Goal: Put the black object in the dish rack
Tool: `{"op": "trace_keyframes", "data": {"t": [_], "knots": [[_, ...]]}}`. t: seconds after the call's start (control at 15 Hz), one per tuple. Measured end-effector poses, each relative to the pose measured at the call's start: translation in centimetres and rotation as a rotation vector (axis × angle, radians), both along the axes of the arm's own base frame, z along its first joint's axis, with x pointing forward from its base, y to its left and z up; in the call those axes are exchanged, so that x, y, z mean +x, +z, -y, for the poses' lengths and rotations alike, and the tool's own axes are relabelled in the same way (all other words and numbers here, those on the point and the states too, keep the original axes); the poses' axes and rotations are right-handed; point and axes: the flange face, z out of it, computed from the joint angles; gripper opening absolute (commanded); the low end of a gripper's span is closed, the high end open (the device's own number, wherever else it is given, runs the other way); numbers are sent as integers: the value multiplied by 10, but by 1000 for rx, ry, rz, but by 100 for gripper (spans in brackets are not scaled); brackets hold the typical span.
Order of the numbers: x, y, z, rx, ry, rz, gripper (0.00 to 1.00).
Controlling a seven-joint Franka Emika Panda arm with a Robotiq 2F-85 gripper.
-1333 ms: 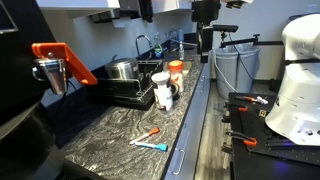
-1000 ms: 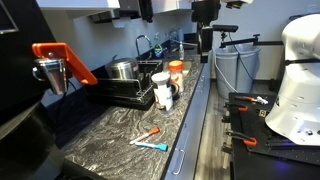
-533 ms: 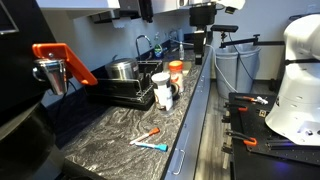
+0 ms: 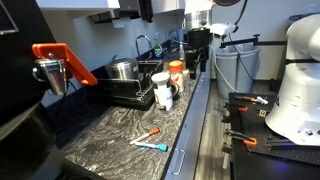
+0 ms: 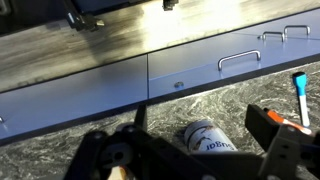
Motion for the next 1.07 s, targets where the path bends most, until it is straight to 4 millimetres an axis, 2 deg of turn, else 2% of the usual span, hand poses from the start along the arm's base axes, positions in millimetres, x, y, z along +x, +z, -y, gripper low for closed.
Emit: {"op": "trace_keyframes", "data": {"t": [0.33,0.6,1.07], "knots": [[14,-37,27,4,-168,-35,100],[25,-57,51,6,-300,-22,100],[46,-80,62,-15,-420,16,100]]}}
